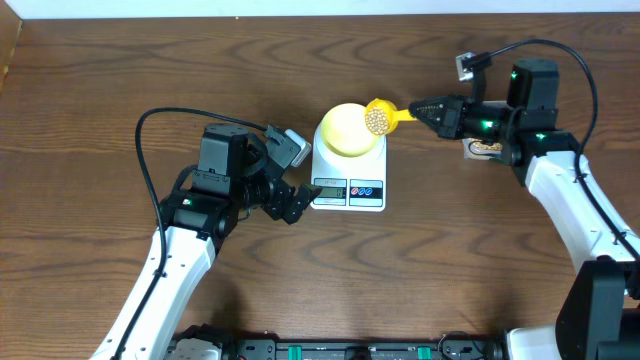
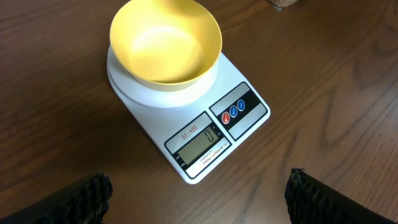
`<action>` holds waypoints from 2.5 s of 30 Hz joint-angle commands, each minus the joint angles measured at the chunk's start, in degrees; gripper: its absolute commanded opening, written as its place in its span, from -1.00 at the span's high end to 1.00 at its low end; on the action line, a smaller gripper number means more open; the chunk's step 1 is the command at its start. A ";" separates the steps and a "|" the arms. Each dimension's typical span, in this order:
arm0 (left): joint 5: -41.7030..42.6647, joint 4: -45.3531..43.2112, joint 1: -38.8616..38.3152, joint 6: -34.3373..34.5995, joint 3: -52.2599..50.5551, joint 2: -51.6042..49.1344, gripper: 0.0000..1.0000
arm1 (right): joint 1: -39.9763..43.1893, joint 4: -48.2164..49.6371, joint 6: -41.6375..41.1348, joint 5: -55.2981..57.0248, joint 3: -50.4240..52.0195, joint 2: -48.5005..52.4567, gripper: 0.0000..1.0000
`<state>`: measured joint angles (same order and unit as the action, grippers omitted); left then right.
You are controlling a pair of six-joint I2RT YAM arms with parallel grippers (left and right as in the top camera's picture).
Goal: Scoop item into bowl and weigh 50g on scale
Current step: 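Lift the filled scoop and carry it left toward the yellow bowl, then tilt the scoop over the yellow bowl with the right gripper, pouring soybeans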
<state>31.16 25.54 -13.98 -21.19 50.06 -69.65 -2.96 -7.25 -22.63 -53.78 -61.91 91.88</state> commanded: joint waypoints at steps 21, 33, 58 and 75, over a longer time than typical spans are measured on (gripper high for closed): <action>-0.33 0.09 0.15 -0.13 -0.11 0.52 -0.82 | -7.28 0.68 6.67 12.11 -0.96 0.28 0.98; -0.33 0.09 0.15 -0.13 -0.11 0.52 -0.82 | -9.11 1.05 15.37 14.73 -0.96 0.28 0.98; -0.33 0.09 0.15 -0.13 -0.11 0.52 -0.82 | -10.91 1.49 28.61 14.88 -0.96 0.28 0.98; -0.33 0.09 0.15 -0.13 -0.11 0.52 -0.83 | -11.02 1.46 33.03 16.17 -0.96 0.28 0.98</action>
<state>31.16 25.54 -13.98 -21.17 50.06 -69.65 -13.43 -6.11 8.08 -37.60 -61.91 91.88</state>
